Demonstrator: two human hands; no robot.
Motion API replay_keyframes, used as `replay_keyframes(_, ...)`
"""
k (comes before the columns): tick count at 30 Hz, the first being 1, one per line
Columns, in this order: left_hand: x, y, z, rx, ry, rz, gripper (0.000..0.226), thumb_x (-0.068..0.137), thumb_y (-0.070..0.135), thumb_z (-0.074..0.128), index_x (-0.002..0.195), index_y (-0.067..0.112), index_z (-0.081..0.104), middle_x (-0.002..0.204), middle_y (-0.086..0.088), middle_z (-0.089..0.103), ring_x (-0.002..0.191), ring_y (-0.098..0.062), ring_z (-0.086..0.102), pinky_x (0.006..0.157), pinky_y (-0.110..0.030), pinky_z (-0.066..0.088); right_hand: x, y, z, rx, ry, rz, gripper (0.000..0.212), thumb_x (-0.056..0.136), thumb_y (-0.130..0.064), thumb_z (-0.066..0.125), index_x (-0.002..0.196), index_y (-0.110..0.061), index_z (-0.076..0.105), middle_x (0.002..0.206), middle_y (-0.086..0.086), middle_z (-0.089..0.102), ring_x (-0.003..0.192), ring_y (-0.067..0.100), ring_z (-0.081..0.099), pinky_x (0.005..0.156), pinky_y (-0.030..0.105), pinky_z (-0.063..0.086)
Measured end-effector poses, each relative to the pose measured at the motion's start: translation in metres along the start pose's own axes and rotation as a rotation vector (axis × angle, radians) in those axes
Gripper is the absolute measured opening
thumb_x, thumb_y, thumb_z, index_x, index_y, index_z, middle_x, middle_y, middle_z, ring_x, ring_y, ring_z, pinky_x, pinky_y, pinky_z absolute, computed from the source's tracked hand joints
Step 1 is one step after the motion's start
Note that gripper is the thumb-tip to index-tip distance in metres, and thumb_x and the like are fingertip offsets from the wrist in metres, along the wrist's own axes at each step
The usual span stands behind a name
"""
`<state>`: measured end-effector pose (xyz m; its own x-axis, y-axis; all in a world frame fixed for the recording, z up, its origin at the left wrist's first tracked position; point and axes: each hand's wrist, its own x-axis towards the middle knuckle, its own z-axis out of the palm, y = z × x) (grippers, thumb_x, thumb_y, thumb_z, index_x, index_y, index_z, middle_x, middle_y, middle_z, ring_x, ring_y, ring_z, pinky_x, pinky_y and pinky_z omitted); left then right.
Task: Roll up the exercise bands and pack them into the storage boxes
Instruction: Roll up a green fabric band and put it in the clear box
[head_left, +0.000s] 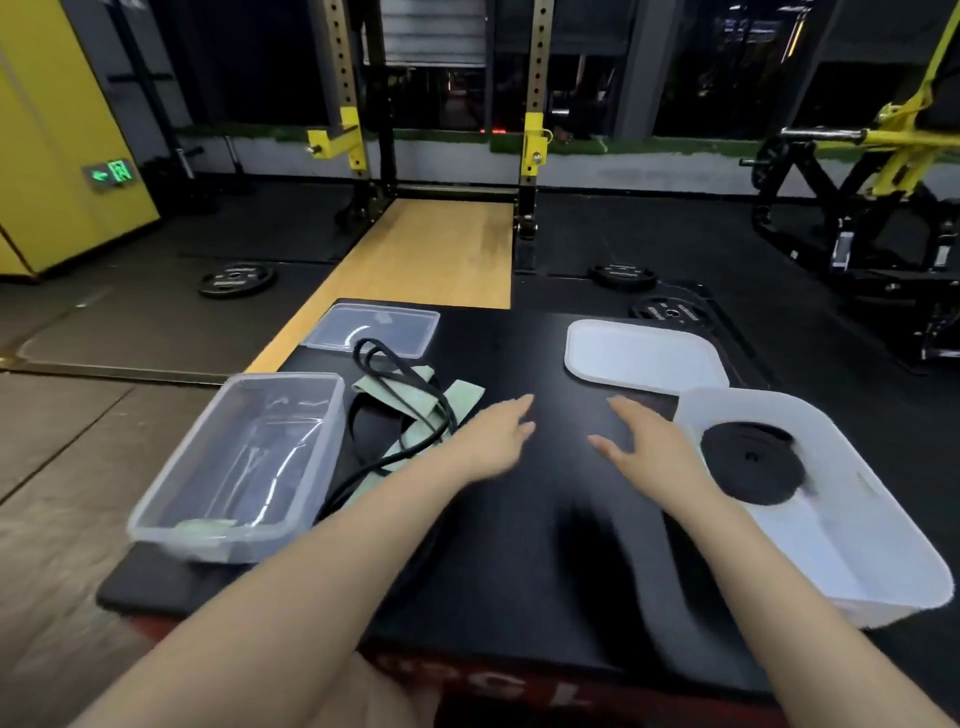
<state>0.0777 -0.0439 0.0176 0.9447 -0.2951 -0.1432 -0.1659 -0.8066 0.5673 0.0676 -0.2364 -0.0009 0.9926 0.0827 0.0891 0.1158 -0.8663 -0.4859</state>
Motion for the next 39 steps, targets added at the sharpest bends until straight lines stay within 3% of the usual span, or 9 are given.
replay_keyframes(4,-0.042,-0.057,-0.024,0.118,0.036,-0.146,0.043,0.101,0.017,0.036,0.143,0.01,0.035,0.141,-0.01,0.045,0.128,-0.026,0.043,0.097,-0.026,0.033,-0.01,-0.045,0.039,0.039,-0.075,-0.124,0.053,0.092,-0.035,0.058,0.141,-0.022,0.042,0.147,-0.007,0.04,0.136,0.012,0.036,0.108,0.025,0.028)
replay_keyframes(7,-0.07,-0.096,-0.033,0.169,0.007,-0.264,0.045,0.098,0.016,0.046,0.142,0.012,0.036,0.14,-0.009,0.048,0.123,-0.025,0.049,0.098,-0.031,0.04,-0.019,-0.08,0.068,0.071,-0.16,-0.222,0.046,0.092,-0.031,0.058,0.137,-0.023,0.048,0.143,-0.007,0.047,0.131,0.013,0.043,0.107,0.029,0.035)
replay_keyframes(10,-0.089,-0.116,-0.035,0.294,-0.064,-0.308,0.053,0.093,0.012,0.054,0.143,0.013,0.034,0.139,-0.009,0.047,0.127,-0.023,0.046,0.101,-0.031,0.038,-0.026,-0.111,0.097,0.078,-0.248,-0.305,0.042,0.092,-0.027,0.058,0.133,-0.022,0.053,0.138,-0.005,0.052,0.127,0.015,0.047,0.103,0.032,0.04)
replay_keyframes(13,-0.099,-0.121,-0.029,0.471,-0.148,-0.282,0.058,0.089,0.01,0.059,0.142,0.013,0.037,0.142,-0.009,0.044,0.128,-0.023,0.045,0.102,-0.032,0.04,-0.031,-0.132,0.123,0.063,-0.334,-0.342,0.041,0.091,-0.025,0.059,0.132,-0.021,0.053,0.135,-0.001,0.055,0.125,0.019,0.049,0.101,0.036,0.042)
replay_keyframes(18,-0.107,-0.118,-0.021,0.767,-0.25,-0.226,0.039,0.089,0.006,0.055,0.127,0.007,0.05,0.127,-0.012,0.05,0.114,-0.03,0.056,0.087,-0.034,0.046,-0.039,-0.145,0.15,0.016,-0.406,-0.367,0.042,0.089,-0.023,0.061,0.131,-0.027,0.054,0.129,-0.001,0.059,0.12,0.021,0.052,0.097,0.036,0.044)
replay_keyframes(26,-0.112,-0.12,-0.018,1.12,-0.296,0.011,0.03,0.09,-0.003,0.046,0.118,0.005,0.054,0.118,-0.012,0.057,0.107,-0.031,0.058,0.073,-0.032,0.042,-0.043,-0.145,0.159,0.02,-0.343,-0.352,0.029,0.09,-0.017,0.059,0.118,-0.025,0.061,0.118,-0.004,0.06,0.109,0.021,0.055,0.089,0.034,0.045)
replay_keyframes(39,-0.113,-0.129,-0.018,1.12,-0.272,0.124,0.036,0.091,-0.007,0.039,0.123,0.005,0.05,0.12,-0.012,0.055,0.107,-0.033,0.057,0.078,-0.035,0.044,-0.039,-0.143,0.165,-0.025,-0.288,-0.41,0.022,0.092,-0.02,0.057,0.112,-0.021,0.065,0.117,-0.008,0.058,0.107,0.017,0.054,0.083,0.029,0.043)
